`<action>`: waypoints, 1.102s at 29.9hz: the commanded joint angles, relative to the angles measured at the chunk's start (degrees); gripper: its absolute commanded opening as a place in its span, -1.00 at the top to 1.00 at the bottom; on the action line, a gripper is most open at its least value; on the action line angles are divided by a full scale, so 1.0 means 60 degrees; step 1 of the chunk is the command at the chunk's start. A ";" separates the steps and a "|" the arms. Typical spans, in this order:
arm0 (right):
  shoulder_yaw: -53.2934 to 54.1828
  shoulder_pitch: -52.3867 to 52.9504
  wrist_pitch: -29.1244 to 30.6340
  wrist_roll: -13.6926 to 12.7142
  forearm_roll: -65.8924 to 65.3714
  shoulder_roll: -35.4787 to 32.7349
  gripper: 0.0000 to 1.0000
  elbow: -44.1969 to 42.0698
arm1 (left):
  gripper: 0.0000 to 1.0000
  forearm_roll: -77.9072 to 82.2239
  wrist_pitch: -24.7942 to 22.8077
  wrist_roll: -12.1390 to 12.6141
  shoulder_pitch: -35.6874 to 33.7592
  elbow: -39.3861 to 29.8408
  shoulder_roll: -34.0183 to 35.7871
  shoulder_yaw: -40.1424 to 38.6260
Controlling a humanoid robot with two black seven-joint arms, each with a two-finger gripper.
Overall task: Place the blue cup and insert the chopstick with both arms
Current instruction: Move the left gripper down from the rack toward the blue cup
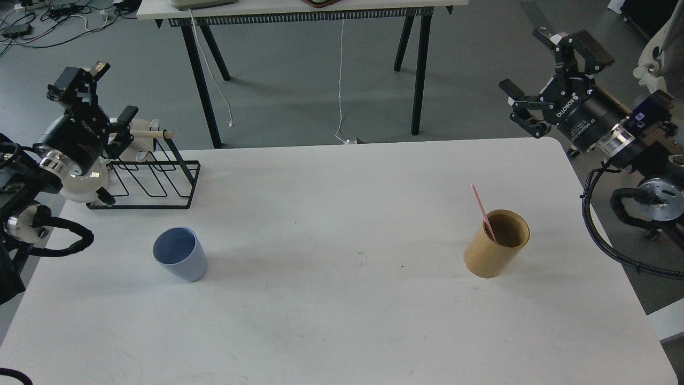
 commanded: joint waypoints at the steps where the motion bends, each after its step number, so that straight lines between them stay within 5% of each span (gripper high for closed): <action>1: 0.0017 -0.0125 0.0000 0.0000 0.0015 0.0045 -0.98 -0.0022 | -0.99 -0.0129 0.0000 0.0000 0.0045 0.0012 0.0013 0.0025; 16: 0.0207 -0.0301 0.0000 0.0000 0.0074 -0.0116 -0.98 -0.0095 | -0.99 -0.1621 0.0000 0.0000 -0.0190 -0.0309 0.0335 -0.0486; 26: 0.2140 -0.1867 0.0000 0.0000 0.0162 -0.0965 -0.98 -0.0286 | -0.99 -0.1333 0.0000 0.0000 -0.0204 -0.3180 0.2384 -0.1718; 33: 0.2961 -0.2702 0.0000 0.0000 0.0600 -0.1800 -0.98 -0.0432 | -0.99 0.3687 0.0000 0.0000 -0.0483 -0.5536 0.3981 -0.1704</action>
